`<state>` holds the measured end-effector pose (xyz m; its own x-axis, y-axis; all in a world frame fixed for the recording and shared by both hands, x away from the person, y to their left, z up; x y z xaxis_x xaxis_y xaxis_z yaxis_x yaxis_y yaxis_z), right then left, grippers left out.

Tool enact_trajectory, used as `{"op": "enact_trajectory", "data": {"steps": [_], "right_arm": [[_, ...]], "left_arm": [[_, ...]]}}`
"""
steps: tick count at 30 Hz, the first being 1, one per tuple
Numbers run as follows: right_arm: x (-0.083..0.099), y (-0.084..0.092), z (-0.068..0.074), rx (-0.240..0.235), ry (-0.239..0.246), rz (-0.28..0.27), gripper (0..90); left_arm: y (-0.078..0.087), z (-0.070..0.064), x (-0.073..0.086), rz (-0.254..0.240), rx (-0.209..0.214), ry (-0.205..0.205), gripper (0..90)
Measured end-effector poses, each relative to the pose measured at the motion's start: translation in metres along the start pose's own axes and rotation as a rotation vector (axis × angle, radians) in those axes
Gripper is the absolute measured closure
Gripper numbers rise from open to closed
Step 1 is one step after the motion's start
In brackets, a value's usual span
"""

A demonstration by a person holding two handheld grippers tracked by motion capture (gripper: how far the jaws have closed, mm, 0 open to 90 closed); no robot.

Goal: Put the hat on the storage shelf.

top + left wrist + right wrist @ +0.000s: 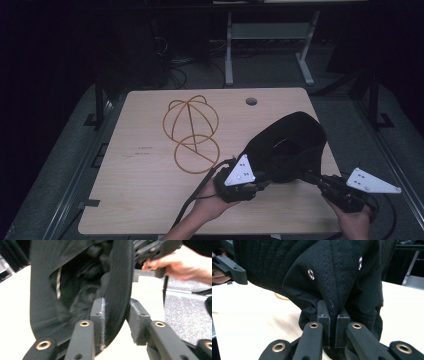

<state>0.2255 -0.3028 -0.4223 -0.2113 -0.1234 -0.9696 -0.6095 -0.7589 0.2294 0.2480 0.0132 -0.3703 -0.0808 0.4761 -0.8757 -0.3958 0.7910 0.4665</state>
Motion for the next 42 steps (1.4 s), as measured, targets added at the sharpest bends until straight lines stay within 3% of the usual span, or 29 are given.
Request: {"op": "enact_trajectory", "data": {"steps": [10, 22, 28, 29, 37, 42], "right_arm": [[-0.031, 0.01, -0.007, -0.014, 0.037, 0.036, 86.7], [-0.073, -0.003, -0.007, -0.058, 0.11, 0.105, 86.7], [-0.09, -0.011, -0.006, -0.072, 0.118, 0.109, 86.6], [-0.093, -0.011, -0.006, -0.071, 0.118, 0.109, 86.6], [-0.115, -0.015, -0.007, -0.072, 0.129, 0.108, 86.5], [-0.126, -0.02, -0.005, -0.091, 0.136, 0.11, 86.5]], "left_arm": [[0.023, 0.01, 0.026, 0.027, -0.029, 0.037, 61.4], [0.05, 0.025, 0.07, 0.072, -0.078, 0.092, 59.0], [0.059, 0.028, 0.083, 0.088, -0.093, 0.112, 57.8], [0.06, 0.029, 0.085, 0.099, -0.096, 0.099, 57.5], [0.068, 0.033, 0.1, 0.095, -0.115, 0.141, 56.8], [0.072, 0.036, 0.104, 0.112, -0.115, 0.13, 55.3]]}}
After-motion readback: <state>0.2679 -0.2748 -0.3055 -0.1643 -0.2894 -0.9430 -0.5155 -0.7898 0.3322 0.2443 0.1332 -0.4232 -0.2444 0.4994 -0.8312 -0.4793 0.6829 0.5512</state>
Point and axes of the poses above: each handheld gripper's, and its own axes: y roughly backward along the jaws, x roughly out of its underside, z roughly to its left, the point moved 1 cm from there along -y, roughly forward along the jaws, and after that the axes turned 6 degrees about -x, right-handed, at the moved point
